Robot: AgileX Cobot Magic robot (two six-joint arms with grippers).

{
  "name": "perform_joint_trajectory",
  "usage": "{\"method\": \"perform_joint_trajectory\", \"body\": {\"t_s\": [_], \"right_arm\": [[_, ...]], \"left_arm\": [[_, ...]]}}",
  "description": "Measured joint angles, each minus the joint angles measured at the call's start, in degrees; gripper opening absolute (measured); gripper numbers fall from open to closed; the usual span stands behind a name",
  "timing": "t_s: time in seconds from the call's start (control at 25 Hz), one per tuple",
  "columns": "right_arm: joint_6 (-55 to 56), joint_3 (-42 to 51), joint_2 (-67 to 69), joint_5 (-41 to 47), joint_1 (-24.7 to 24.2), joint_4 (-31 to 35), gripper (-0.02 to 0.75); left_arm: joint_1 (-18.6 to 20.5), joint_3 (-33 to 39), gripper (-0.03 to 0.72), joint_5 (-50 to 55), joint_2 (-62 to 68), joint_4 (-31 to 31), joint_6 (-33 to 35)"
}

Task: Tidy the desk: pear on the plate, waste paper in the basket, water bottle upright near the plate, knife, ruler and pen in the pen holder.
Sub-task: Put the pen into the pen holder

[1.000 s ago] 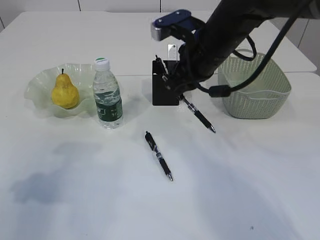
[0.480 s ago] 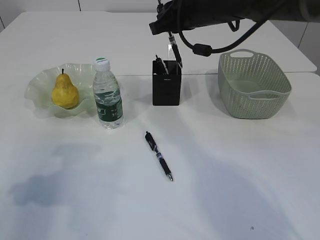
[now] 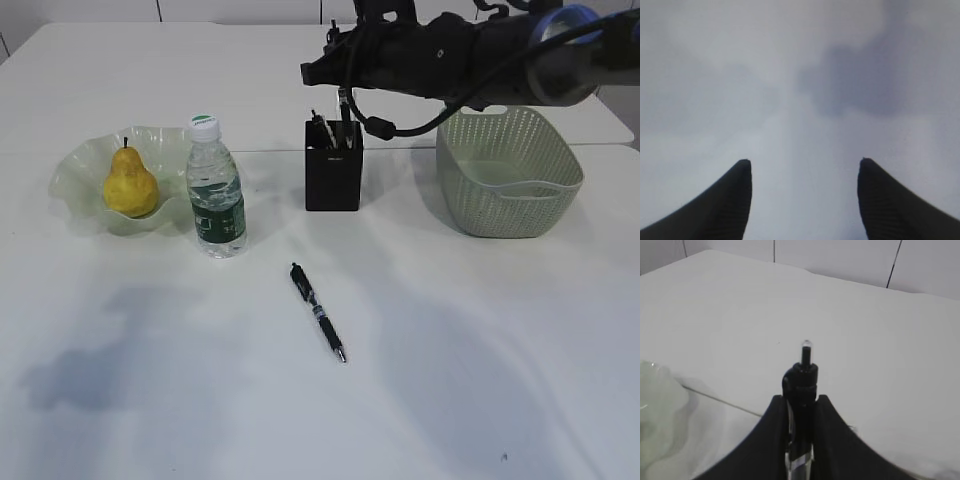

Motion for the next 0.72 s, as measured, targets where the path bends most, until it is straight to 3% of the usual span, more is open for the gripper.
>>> {"method": "perform_joint_trajectory", "body": {"t_s": [0.72], "right_arm": [[8.2, -9.8, 9.7, -4.5, -1.6, -0.3, 0.09]], "left_arm": [[0.0, 0.0, 0.465, -1.4, 0.0, -0.1, 0.0]]}}
